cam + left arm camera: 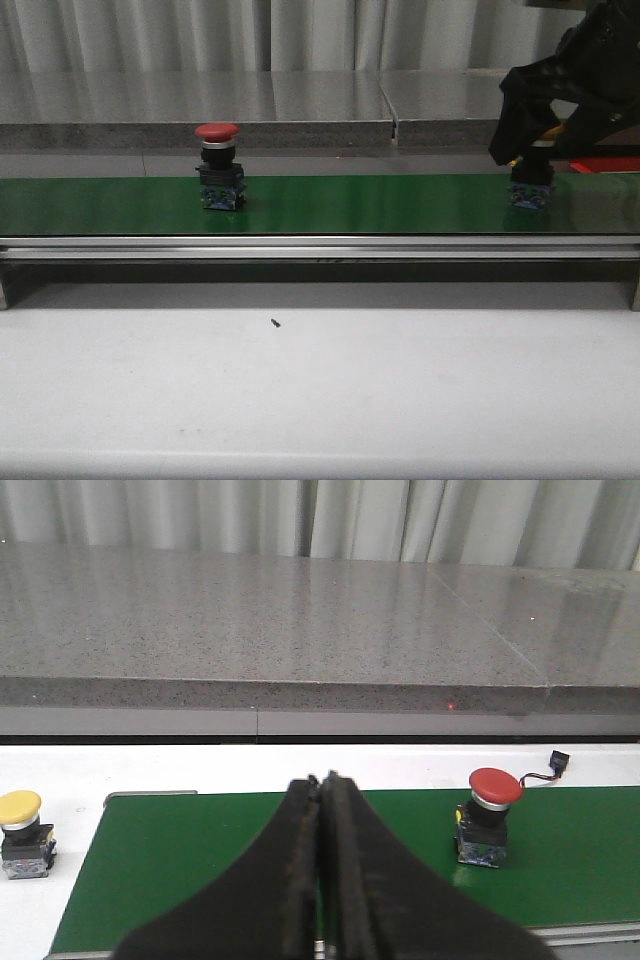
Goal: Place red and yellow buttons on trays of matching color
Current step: 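Grasp the yellow button at the conveyor end with the right gripper, then lower the yellow button into the yellow tray and open the right gripper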
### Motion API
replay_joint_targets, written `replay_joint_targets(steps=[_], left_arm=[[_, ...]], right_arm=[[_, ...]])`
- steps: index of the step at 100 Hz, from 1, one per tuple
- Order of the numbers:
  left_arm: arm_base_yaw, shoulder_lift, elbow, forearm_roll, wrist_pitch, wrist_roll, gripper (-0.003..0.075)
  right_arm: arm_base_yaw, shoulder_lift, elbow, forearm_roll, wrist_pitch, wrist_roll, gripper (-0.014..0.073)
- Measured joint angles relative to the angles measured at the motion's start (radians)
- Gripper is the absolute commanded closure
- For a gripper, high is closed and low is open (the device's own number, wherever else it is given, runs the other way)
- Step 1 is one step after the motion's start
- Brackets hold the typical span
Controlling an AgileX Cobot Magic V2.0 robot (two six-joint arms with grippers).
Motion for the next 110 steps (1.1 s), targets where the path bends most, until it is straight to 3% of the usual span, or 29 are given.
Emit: replay_joint_targets(steps=[16,25,55,93,110], left_arm=[[0.0,0.002,0.0,0.0,0.0,0.0,0.0739],[0.0,0.002,0.0,0.0,0.0,0.0,0.0739],[0.0,0.002,0.0,0.0,0.0,0.0,0.0739],[0.0,0.002,0.0,0.0,0.0,0.0,0.0739],[0.0,0.002,0.0,0.0,0.0,0.0,0.0739]], right_arm=[[0.0,0.047,-0.036,0.0,0.021,0.0,0.0382],[0.0,0.047,-0.042,0.002,0.06,0.007,0.0475],[-0.101,-0.094,-0.043,-0.033,0.206,0.117,0.0475],[-0.527,-0.254,-0.043,-0.1,0.345,0.214,0.0475],[-0.635,-0.209,-0.043,-0.1,0.324,0.216,0.0475]])
